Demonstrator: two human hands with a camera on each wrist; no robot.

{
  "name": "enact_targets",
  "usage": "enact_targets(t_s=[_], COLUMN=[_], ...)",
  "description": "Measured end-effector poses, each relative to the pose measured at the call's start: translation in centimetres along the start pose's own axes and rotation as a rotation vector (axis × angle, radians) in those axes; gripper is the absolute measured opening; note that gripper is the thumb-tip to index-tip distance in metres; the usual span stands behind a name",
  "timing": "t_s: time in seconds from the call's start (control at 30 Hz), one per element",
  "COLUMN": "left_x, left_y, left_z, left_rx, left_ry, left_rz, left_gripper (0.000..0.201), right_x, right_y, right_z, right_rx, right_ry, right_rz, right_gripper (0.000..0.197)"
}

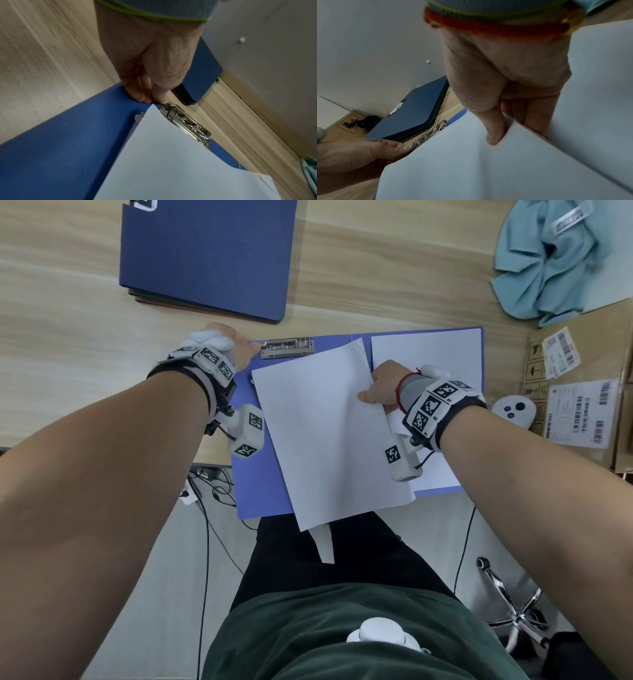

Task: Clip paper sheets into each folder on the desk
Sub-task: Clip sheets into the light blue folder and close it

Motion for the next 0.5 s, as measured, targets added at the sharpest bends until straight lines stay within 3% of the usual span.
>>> enact_targets(t_s=[0.13, 0.33, 0.5], left_x=[-1.3, -0.4, -0.5], left_y=[0.7, -0.2, -1.6], left_z=[0.0, -1.2, -2.7], left_rx=[-0.045, 0.004, -0.079], left_ry=[-0.123, 0.189, 0.208], left_rz=[0.064, 0.091, 0.085], left_gripper=[0.051, 0.058, 0.032], right_x=[0.2, 0.1, 0.0], right_y=[-0.1, 0.1, 0.4], right_z=[0.3, 0.0, -0.1], right_rx=[-0.005, 0.016, 0.010], right_ry=[-0.006, 0.081, 0.073], right_rz=[0.003, 0.011, 0.011], right_gripper=[0.038, 0.032, 0.046])
Point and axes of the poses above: each hand's wrist, its own y-axis towards the middle knuckle, its own x-axis out of the back of the hand, z = x × y, the point moved 10 cm from there along y, towards the middle knuckle, and after that the axes turned 8 degrees about z, right-handed, at the moved point
